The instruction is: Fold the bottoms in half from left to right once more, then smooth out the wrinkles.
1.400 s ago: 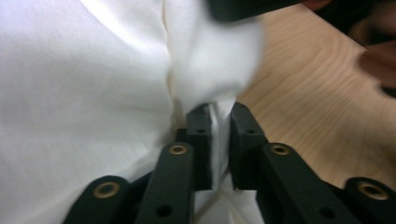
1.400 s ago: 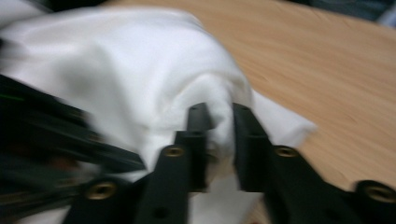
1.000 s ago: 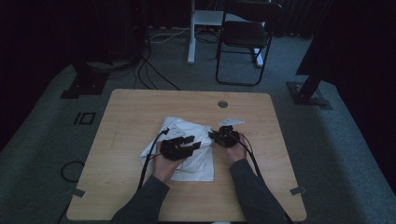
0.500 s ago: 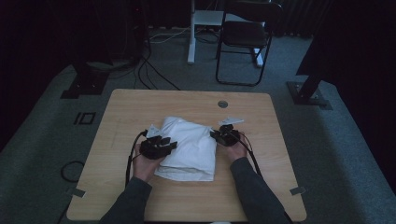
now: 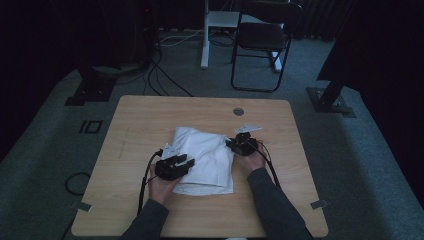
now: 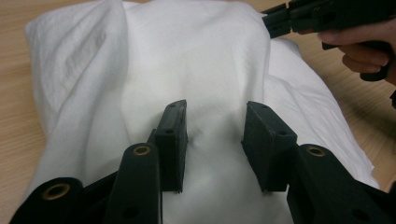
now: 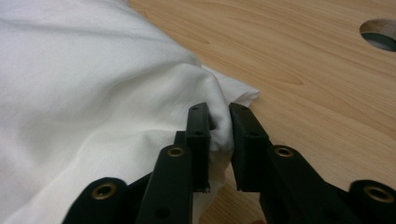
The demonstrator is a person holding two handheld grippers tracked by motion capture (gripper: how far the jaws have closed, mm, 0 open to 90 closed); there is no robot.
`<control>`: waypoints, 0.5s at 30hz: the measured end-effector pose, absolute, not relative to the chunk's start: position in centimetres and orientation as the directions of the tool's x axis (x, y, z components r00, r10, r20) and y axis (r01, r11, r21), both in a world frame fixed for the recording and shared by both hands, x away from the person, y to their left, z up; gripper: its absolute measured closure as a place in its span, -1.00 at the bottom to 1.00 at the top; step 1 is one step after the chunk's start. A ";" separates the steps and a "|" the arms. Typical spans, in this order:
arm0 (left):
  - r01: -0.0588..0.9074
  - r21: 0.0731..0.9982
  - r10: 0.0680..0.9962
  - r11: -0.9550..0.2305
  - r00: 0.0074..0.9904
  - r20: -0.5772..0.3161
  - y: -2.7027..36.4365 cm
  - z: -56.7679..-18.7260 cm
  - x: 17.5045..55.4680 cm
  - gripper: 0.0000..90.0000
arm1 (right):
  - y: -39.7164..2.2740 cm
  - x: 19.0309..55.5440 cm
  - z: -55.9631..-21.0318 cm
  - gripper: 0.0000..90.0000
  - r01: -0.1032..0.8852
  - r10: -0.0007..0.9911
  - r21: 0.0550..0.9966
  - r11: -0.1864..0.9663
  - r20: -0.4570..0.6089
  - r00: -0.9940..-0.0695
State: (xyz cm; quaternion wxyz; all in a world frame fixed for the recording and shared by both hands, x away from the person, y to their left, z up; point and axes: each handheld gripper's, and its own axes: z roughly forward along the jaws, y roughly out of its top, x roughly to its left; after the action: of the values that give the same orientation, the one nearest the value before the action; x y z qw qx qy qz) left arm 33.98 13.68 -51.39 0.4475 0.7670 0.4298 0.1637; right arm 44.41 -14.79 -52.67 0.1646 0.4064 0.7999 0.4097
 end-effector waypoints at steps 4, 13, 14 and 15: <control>0.511 0.834 0.812 -0.207 0.565 -0.145 13.4 -51.4 33.6 0.27 | -15.1 43.8 -51.6 0.37 0.500 0.794 0.807 0.314 0.065 -0.604; 0.522 0.831 0.807 -0.194 0.566 -0.167 12.8 -51.2 33.3 0.24 | -15.1 42.0 -48.6 0.25 0.414 0.789 0.860 0.298 0.022 -0.614; 0.520 0.831 0.808 -0.195 0.566 -0.165 12.6 -51.2 33.2 0.24 | -14.8 41.5 -48.0 0.44 0.408 0.764 0.861 0.306 0.034 -0.644; 0.518 0.832 0.807 -0.199 0.568 -0.161 12.5 -51.3 33.1 0.24 | -14.7 41.4 -47.9 0.47 0.415 0.754 0.856 0.308 0.046 -0.655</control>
State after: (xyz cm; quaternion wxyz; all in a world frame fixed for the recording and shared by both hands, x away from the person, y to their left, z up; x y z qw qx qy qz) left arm 33.09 12.48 -51.26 0.4579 0.7578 0.4370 0.1581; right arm 41.37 -14.66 -47.90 0.1862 0.3714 0.7869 0.4562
